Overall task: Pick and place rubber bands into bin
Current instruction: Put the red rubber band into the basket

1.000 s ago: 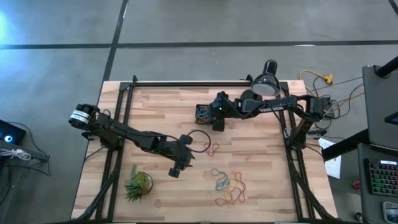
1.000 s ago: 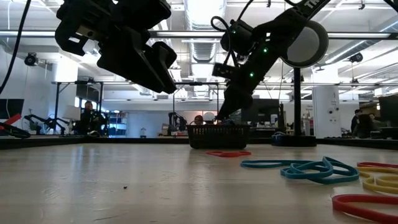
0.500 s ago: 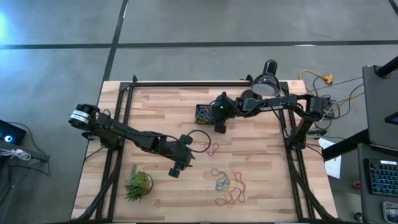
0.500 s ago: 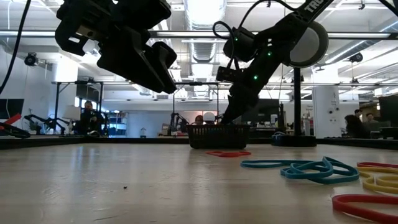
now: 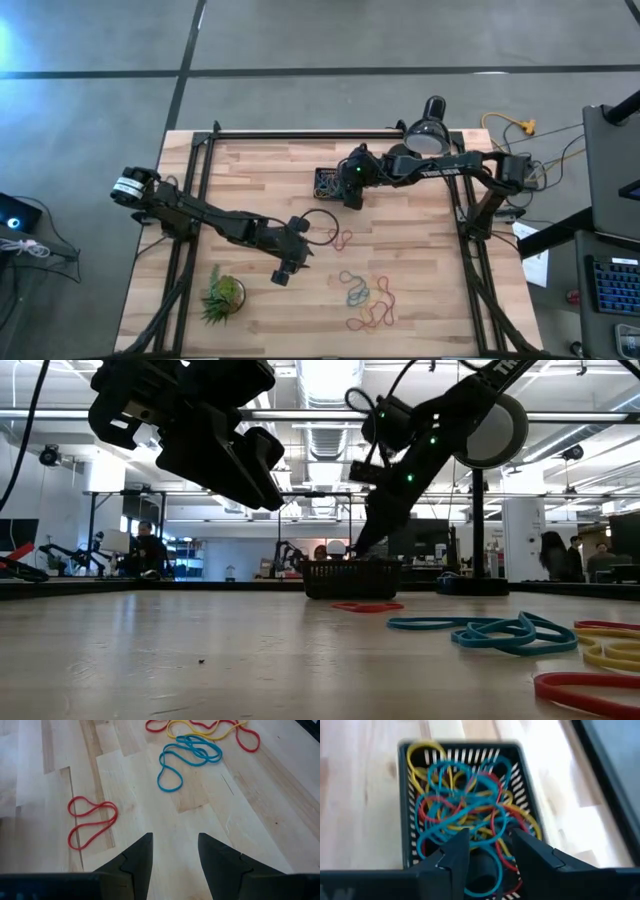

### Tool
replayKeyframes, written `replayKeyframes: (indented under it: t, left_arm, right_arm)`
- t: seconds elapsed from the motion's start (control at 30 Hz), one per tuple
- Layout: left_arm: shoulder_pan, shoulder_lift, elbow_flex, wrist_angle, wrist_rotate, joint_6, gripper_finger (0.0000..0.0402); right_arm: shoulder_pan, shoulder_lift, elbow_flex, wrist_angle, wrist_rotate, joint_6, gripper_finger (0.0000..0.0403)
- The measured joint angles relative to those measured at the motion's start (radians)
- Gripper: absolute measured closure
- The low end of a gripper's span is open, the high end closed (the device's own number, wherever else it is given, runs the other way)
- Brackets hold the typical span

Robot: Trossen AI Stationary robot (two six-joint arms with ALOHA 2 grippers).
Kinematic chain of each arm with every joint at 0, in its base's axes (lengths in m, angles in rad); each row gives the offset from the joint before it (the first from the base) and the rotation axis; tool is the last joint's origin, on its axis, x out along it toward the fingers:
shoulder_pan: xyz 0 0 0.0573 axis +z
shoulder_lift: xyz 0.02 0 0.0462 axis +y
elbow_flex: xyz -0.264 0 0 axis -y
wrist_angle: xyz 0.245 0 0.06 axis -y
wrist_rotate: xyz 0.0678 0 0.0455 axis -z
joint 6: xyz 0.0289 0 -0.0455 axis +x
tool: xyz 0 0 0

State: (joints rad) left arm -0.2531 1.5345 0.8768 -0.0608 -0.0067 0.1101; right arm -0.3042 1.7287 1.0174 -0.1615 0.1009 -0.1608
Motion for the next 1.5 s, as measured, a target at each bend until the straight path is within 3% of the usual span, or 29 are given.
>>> replayKeyframes:
  t: [0.33, 0.53, 0.7, 1.0, 1.33, 1.5]
  left_arm:
    - [0.0, 0.003, -0.002, 0.007, -0.002, 0.0, 0.026]
    - [0.002, 0.075, -0.021, 0.211, -0.026, 0.041, 0.026]
    - [0.008, 0.177, 0.006, 0.265, -0.025, 0.108, 0.026]
    - [0.086, 0.35, 0.139, 0.264, 0.008, 0.079, 0.026]
    - [0.179, 0.44, 0.213, 0.229, 0.127, -0.005, 0.0262]
    - [0.201, 0.458, 0.233, 0.174, 0.137, -0.051, 0.0278]
  right_arm:
    - [0.054, -0.157, 0.003, -0.182, -0.02, 0.04, 0.0243]
    - [0.167, -0.261, -0.05, -0.261, -0.098, 0.083, 0.0251]
    - [0.287, -0.342, -0.131, -0.259, -0.102, 0.143, 0.0259]
    - [0.487, -0.489, -0.32, -0.152, -0.094, 0.386, 0.0273]
    - [0.643, -0.564, -0.449, -0.034, 0.025, 0.528, 0.0283]
    - [0.679, -0.573, -0.474, -0.019, 0.067, 0.565, 0.0284]
